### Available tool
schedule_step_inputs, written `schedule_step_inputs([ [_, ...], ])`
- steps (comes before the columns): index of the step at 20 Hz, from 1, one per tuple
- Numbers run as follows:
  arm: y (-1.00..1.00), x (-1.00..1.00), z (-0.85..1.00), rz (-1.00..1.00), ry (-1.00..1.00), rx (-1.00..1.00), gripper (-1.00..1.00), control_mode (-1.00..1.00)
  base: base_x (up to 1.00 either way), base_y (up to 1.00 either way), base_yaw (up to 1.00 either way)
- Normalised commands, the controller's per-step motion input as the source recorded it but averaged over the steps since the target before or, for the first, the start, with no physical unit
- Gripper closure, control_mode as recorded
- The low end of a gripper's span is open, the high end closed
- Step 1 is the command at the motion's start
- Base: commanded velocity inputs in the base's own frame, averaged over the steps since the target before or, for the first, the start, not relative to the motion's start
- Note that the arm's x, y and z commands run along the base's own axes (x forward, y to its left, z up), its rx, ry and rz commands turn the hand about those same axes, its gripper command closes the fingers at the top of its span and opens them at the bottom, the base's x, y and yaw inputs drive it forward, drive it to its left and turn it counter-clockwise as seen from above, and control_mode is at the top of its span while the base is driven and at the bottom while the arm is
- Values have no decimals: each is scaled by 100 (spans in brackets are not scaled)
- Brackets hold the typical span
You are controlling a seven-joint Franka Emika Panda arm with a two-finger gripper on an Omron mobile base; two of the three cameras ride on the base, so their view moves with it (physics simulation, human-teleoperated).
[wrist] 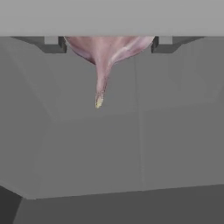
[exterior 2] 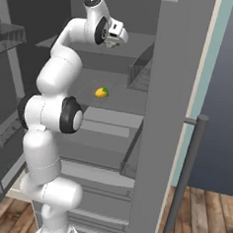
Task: Grab the garlic and lemon from the fridge, place them in the blender, close the lid, and turn on the blender to create a marinade.
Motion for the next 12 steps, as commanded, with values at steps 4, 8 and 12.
schedule_step_inputs([
  [4,0,-64,-16,1,-22,0,100,-100,0,0,0],
  [8,0,-98,-1,0,-35,0,100,-100,0,0,0],
  [12,0,-100,-4,3,-44,0,100,-100,0,0,0],
])
